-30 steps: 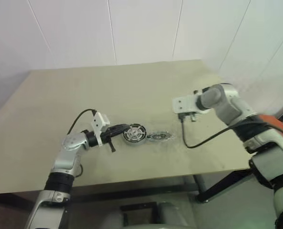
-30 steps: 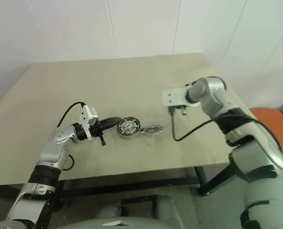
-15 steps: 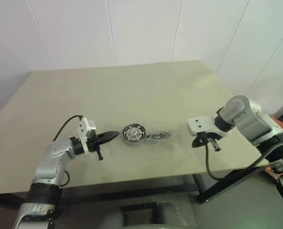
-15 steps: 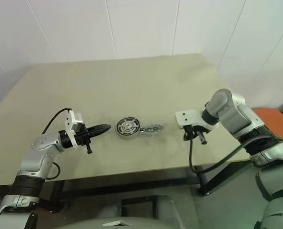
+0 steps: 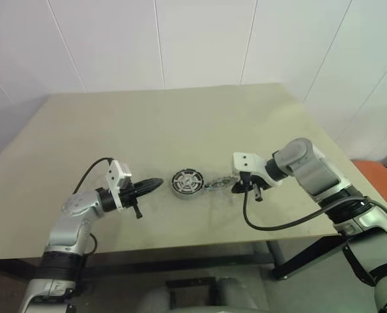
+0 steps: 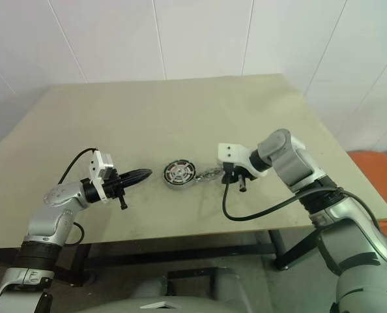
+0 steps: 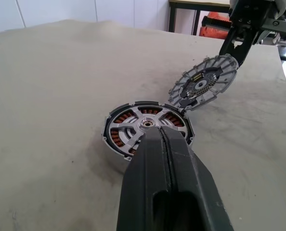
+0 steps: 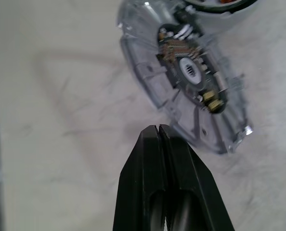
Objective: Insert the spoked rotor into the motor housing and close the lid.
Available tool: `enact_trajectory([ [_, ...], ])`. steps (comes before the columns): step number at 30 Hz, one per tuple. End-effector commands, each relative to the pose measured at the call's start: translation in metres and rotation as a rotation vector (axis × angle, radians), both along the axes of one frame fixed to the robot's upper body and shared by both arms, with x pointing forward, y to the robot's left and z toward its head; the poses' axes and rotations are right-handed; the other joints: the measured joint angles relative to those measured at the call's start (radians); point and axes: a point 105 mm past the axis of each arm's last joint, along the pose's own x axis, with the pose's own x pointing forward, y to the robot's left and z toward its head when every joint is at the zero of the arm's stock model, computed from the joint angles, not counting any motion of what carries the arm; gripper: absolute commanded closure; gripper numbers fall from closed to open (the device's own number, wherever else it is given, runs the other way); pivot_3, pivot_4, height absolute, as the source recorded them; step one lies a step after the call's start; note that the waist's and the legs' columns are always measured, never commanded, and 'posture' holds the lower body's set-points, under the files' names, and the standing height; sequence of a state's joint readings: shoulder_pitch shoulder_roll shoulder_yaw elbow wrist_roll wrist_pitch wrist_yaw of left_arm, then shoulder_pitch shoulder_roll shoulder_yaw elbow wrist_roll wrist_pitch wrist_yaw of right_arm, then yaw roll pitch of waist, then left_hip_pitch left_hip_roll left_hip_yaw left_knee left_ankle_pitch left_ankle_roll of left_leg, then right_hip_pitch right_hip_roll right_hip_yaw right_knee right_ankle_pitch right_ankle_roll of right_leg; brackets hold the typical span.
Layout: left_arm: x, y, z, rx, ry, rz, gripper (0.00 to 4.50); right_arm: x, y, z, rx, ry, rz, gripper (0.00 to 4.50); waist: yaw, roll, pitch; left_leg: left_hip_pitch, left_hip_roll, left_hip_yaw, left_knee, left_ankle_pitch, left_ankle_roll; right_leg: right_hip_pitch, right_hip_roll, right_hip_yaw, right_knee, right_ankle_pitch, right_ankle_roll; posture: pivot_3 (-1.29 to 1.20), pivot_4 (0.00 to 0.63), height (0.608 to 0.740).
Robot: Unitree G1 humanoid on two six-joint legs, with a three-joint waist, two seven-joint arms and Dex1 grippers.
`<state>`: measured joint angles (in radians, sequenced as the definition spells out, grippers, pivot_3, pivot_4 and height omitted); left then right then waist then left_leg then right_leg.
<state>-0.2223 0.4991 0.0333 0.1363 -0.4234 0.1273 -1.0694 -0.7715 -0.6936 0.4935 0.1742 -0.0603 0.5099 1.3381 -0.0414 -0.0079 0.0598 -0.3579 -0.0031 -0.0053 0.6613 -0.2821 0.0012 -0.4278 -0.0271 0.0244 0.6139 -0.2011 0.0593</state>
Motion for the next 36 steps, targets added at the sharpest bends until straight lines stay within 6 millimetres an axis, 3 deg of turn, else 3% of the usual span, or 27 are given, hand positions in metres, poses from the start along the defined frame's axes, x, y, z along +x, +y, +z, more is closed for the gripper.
enact_trajectory([
  [1,0.004,-0.001,0.015,-0.008,-0.057,-0.003,4.5,0.015,0.014,0.027,0.088,-0.111,-0.025,4.44,-0.002,0.0,0.0,0.0,0.0,0.0,0.0,0.0,0.0,0.0,0.0,0.0,0.0,0.0,0.0,0.0,0.0,0.74],
  [6,0.006,-0.002,0.014,-0.009,-0.057,-0.003,4.5,0.031,0.031,0.038,0.195,-0.199,-0.075,4.44,-0.002,0.0,0.0,0.0,0.0,0.0,0.0,0.0,0.0,0.0,0.001,0.0,0.0,0.0,0.0,0.0,0.0,0.74],
  [13,0.007,-0.003,0.013,-0.011,-0.054,-0.002,4.5,0.036,0.058,0.065,0.408,-0.169,-0.132,4.44,-0.002,0.0,0.0,0.0,0.0,0.0,0.0,0.0,0.0,0.0,0.001,0.0,0.001,0.0,0.0,0.0,0.0,0.74],
  [17,0.007,-0.001,0.013,-0.009,-0.057,0.007,4.5,0.034,0.068,0.056,0.458,-0.137,-0.18,4.44,-0.001,0.0,0.0,0.0,0.0,-0.001,0.0,0.0,0.0,0.001,0.0,0.0,0.001,0.0,0.0,0.0,0.0,0.74],
  [23,0.006,-0.001,0.014,-0.01,-0.057,0.01,4.5,0.018,0.079,0.015,0.435,-0.077,-0.229,4.44,-0.001,0.0,0.0,0.0,0.0,0.0,0.0,0.0,0.0,0.001,0.0,0.0,0.001,0.001,0.0,0.0,0.0,0.74],
  [32,0.01,-0.002,0.014,-0.006,-0.059,0.003,4.5,0.03,0.071,0.007,0.415,-0.122,-0.322,4.44,-0.003,0.0,-0.001,0.001,0.0,-0.001,0.0,0.0,0.0,0.001,0.001,0.0,0.001,0.0,0.0,0.0,0.0,0.74],
  [36,0.012,-0.004,0.013,-0.005,-0.059,-0.002,4.5,0.049,0.07,0.021,0.475,-0.231,-0.393,4.44,-0.003,0.0,-0.001,0.0,0.0,0.0,0.0,0.0,0.0,0.001,0.001,0.0,0.001,0.0,0.0,0.0,0.0,0.74],
])
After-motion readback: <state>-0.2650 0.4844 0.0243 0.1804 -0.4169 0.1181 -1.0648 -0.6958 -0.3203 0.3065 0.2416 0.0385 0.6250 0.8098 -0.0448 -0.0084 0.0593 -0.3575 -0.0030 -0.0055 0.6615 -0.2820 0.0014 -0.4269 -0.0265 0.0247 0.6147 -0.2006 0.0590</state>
